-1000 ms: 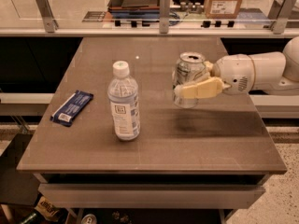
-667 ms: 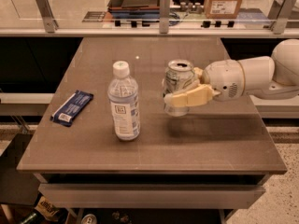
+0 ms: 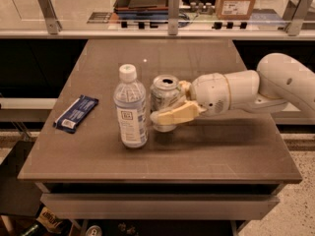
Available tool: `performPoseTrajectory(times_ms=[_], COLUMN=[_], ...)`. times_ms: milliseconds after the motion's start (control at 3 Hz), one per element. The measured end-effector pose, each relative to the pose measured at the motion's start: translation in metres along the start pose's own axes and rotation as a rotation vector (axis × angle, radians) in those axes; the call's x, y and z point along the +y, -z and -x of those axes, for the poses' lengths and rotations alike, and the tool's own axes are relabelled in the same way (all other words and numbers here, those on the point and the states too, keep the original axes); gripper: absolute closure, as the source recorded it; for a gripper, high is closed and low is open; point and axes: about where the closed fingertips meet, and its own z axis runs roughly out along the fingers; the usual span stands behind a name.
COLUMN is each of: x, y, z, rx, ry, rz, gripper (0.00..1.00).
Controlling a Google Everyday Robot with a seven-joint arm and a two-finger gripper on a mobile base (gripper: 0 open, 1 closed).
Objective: Move 7up can near blue plastic bottle
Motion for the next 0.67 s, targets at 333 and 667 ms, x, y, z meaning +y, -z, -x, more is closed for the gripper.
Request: performPoseTrajectory(times_ms=[333, 667], x=[-0.002, -0.0044], y=[-0.013, -0.0194], z=[-0.0081, -0.0175], rx=[-0.01, -0.017], ry=[0.034, 0.044], rz=[-0.009, -0.001], gripper=[1.0, 1.0])
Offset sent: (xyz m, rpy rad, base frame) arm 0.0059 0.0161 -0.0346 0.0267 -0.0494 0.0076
